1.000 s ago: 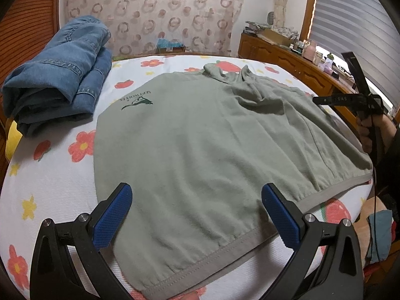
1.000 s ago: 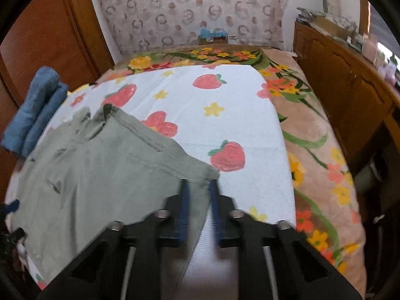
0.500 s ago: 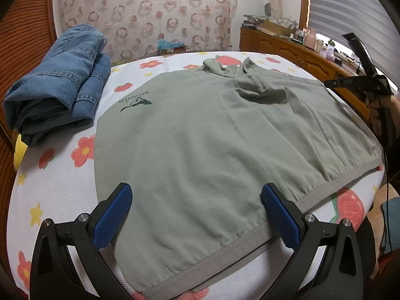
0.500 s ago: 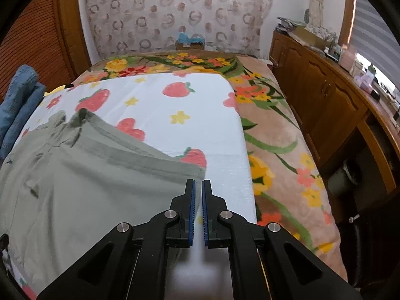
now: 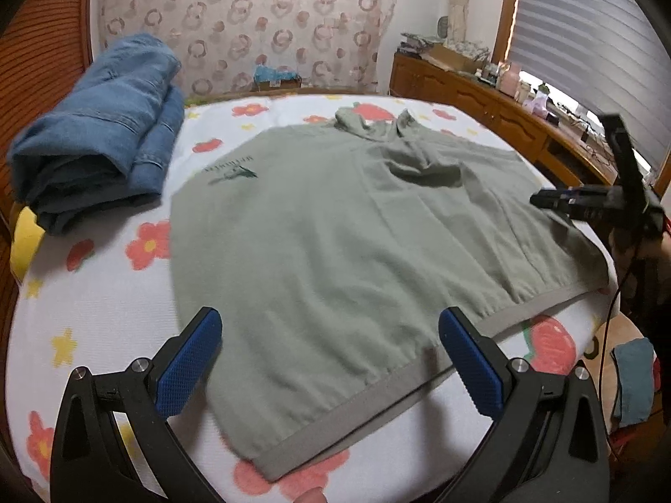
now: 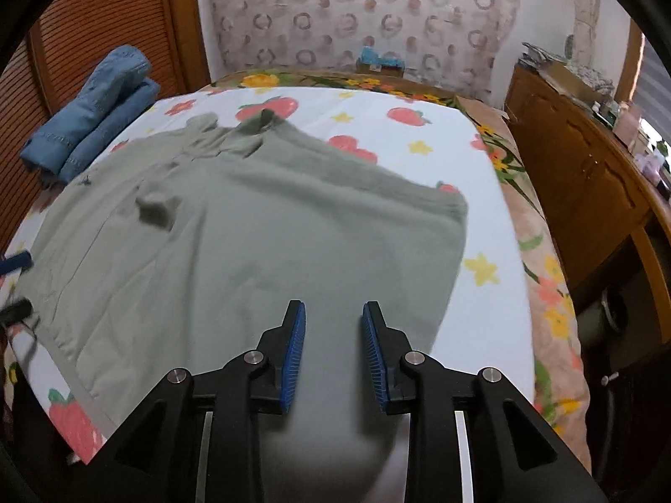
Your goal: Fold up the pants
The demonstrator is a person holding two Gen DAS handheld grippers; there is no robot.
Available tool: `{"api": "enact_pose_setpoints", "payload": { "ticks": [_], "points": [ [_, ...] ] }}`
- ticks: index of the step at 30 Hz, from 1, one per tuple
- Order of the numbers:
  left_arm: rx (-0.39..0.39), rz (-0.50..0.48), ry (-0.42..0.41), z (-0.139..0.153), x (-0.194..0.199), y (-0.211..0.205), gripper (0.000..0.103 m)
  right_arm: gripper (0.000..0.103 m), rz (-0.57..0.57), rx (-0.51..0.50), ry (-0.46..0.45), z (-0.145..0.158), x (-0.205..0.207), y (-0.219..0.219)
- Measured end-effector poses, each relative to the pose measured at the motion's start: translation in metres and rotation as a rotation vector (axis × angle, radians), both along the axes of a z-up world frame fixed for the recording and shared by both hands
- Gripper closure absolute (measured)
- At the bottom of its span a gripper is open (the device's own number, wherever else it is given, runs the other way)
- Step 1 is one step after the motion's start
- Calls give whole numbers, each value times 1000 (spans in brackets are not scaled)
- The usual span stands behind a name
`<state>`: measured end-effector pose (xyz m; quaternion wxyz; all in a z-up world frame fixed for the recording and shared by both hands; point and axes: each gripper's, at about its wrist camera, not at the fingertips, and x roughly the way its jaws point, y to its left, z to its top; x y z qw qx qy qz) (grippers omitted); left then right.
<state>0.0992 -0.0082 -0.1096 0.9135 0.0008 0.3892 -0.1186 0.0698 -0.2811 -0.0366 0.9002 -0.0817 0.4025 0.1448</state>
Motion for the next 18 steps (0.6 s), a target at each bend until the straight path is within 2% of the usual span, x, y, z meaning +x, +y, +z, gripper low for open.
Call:
{"api": "enact_pose_setpoints", "payload": {
  "ticks": [3,6,9,12,16,18],
  "points": [
    [-10,8,-22,6,-10,10,0,70,-17,-6,-19,1,-7,-1],
    [-12,19,-24,7,-17,21,0,56,-45,-13,-33,1,1,-4],
    [-1,37,-19,4,-22,32,0,52,-58,20,-40,-3,12,-6],
    [-9,54,-2,-2,-26,45,7,49,-66,8,-54,-4,10,-2],
    [-23,77,20,-9,-33,58,25,42,-95,1,-50,-6,10,-2],
    [-25,70,20,-11,-38,60,28,40,-110,29,-36,-6,12,-5]
  ]
}}
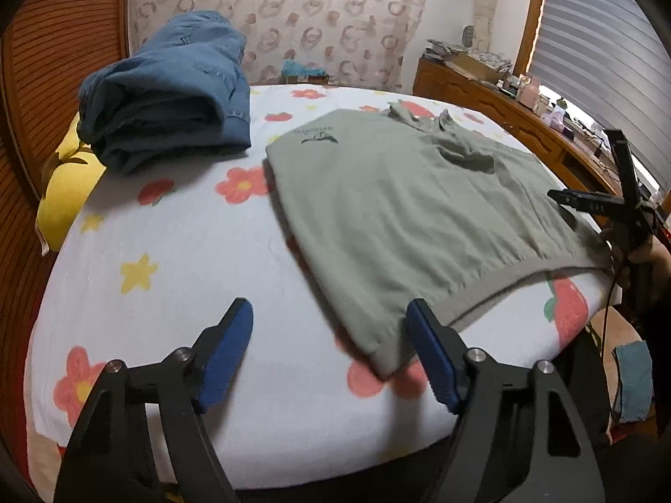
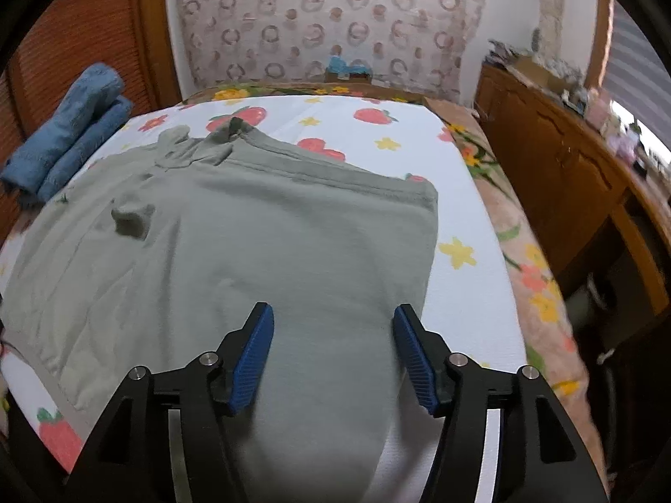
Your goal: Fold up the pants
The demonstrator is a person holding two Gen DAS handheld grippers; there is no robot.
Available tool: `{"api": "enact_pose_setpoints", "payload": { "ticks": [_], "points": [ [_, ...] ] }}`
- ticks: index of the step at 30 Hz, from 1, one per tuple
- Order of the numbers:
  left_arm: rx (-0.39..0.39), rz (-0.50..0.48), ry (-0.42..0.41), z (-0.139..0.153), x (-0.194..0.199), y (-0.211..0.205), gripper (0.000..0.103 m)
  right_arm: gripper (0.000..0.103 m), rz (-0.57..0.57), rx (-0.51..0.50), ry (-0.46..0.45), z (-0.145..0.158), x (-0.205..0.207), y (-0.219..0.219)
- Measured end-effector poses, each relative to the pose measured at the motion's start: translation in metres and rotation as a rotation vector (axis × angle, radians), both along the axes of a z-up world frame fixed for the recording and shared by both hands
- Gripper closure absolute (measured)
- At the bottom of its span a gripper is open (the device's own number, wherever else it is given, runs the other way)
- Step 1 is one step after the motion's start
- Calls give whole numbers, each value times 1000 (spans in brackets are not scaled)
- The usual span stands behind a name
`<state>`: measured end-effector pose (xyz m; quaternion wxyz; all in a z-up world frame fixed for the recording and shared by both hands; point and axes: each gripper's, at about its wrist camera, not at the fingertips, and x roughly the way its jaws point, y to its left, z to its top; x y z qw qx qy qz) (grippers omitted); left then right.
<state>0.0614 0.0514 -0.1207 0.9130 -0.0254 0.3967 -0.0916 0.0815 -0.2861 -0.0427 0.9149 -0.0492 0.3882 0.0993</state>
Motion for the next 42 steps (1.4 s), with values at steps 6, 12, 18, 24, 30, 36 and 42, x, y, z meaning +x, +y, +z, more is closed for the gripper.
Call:
{"api": "enact_pose_setpoints", "payload": {
  "ticks": [6,12,18,24,30,36,42],
  "points": [
    [6,-33,-3,1,-12,-9,48,40,11,-45,-23,0,-4,5],
    [20,-58,-6,1,-16,-20,58,39,14,-65,-38,-2,-4,8],
    [21,-67,-5,2,-10,-23,63,40,14,-56,-40,-4,-4,5],
    [26,-83,-13,2,-10,-27,92,39,13,-43,-39,-4,-3,2],
    [0,-110,-49,19,-5,-33,97,40,29,-40,-49,0,-4,2],
    [-11,-170,-92,42,7,-53,99,39,47,-4,-91,14,-20,-3],
    [-31,-240,-108,57,24,-83,101,40,63,20,-102,14,-35,-14]
  ]
}}
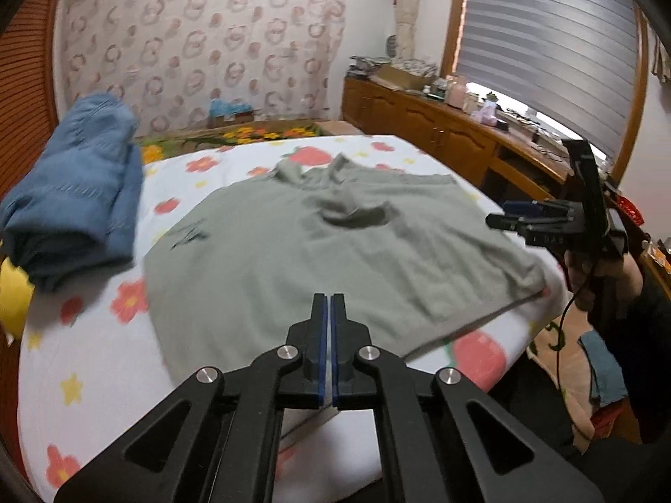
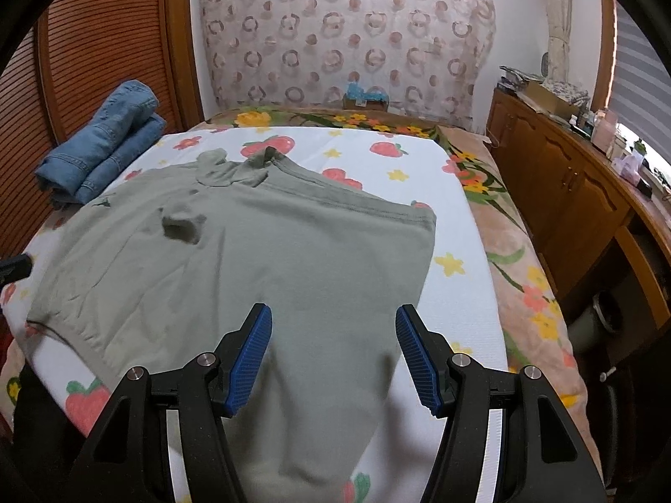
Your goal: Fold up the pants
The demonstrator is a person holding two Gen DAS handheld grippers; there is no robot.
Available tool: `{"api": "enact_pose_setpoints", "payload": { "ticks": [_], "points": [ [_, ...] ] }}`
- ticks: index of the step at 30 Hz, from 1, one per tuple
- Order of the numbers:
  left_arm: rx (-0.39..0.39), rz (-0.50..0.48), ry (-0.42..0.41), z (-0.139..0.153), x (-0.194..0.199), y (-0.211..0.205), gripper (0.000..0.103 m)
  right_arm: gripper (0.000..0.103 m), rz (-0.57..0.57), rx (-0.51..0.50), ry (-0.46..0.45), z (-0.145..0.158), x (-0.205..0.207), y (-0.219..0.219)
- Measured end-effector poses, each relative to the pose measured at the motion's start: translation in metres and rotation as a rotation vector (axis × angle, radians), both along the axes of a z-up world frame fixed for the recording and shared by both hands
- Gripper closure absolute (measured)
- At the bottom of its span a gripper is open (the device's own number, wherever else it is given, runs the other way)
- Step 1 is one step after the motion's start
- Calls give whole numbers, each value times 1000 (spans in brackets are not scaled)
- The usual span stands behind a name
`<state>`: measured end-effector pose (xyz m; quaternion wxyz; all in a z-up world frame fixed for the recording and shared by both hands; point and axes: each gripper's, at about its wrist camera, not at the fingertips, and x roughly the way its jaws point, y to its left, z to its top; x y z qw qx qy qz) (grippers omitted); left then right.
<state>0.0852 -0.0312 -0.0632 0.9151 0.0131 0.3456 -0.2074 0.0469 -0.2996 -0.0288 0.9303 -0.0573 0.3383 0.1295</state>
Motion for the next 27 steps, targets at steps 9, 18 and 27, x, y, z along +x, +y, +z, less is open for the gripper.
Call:
{"api": "enact_pose_setpoints", "payload": {
  "ticks": [9,18,27],
  "points": [
    [58,61,-6,12,8,-5,95,40,12,20,-5,-5,-13,-2],
    [118,238,104,-30,-19,54,55,40,58,33,-20,-7,-17,14],
    [127,238,123,-53,-31,52,56,40,57,46,-25,-9,-16,14]
  ]
}}
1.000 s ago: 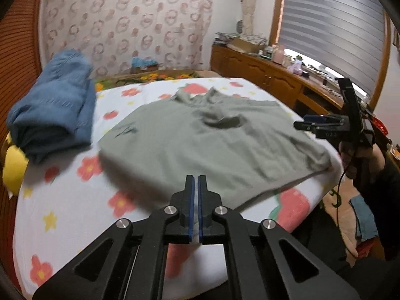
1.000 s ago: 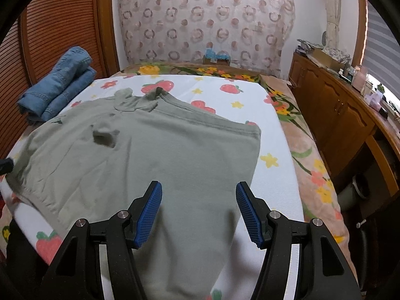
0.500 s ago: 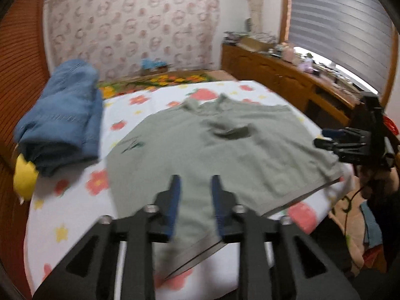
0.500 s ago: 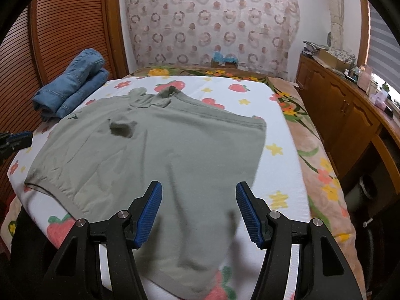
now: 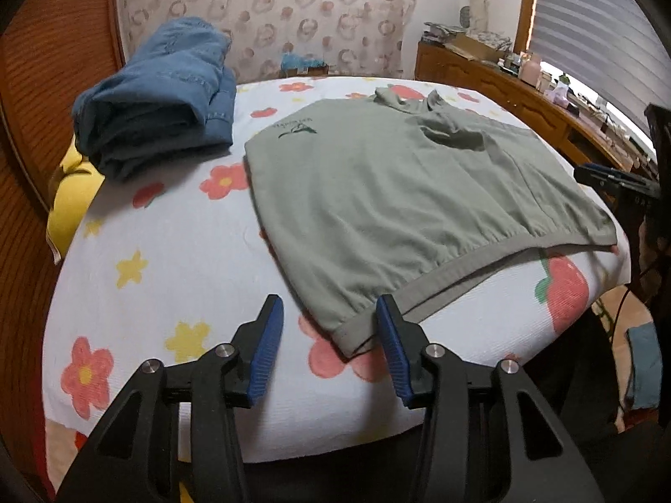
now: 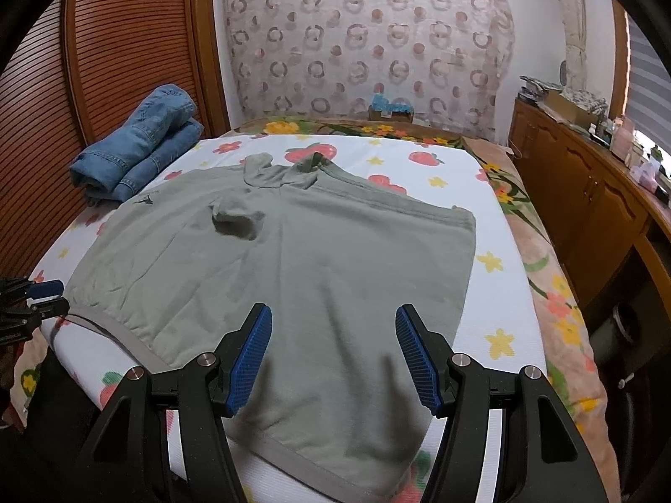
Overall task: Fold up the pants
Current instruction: 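Grasp the sweatshirt side with the left gripper and fold it over the middle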
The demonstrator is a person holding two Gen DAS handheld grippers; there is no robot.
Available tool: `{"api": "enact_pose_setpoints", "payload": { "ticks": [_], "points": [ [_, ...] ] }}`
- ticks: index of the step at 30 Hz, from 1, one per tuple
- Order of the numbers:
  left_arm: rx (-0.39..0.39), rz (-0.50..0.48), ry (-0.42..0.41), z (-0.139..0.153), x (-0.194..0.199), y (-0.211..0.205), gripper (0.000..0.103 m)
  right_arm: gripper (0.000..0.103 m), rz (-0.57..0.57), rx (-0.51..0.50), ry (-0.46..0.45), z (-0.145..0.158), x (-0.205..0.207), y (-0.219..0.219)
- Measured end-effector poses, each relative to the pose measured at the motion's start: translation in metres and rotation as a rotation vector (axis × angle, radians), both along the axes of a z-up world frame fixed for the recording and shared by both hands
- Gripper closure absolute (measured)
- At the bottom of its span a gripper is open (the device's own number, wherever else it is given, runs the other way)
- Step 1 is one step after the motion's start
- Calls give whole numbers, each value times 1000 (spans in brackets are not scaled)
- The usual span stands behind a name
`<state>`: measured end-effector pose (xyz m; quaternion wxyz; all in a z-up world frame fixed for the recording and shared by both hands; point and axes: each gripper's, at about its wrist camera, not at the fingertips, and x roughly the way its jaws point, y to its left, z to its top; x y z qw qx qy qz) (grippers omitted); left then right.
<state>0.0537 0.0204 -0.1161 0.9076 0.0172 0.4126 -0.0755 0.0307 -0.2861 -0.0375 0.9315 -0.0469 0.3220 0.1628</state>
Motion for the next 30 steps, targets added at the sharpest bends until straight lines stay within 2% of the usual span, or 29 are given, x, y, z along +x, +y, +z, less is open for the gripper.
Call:
{"api": "enact_pose_setpoints", "payload": {
  "ticks": [1,2,3,7,10,17,30],
  "points": [
    [-1,-6,-3,0,0,-1,59,40,1,2,2,-1,0,-1],
    [-15,-22,-5,1,1,-1,68,40,1,2,3,-2,1,-1],
    [-24,-33,-3,1,1,-1,72,40,0,3,4,-2,-1,-1],
    [-5,-49,-5,2,1,-4,97,40,-2,18,10,-3,-2,-3],
    [-24,-57,-11,5,3,-6,99,40,-2,28,12,-5,-1,-3],
    [-59,-128,-71,33,11,-26,99,40,-4,51,8,-5,0,-4],
    [-106,-294,-146,76,48,-95,100,39,-24,64,-5,-7,-9,-12]
  ]
}}
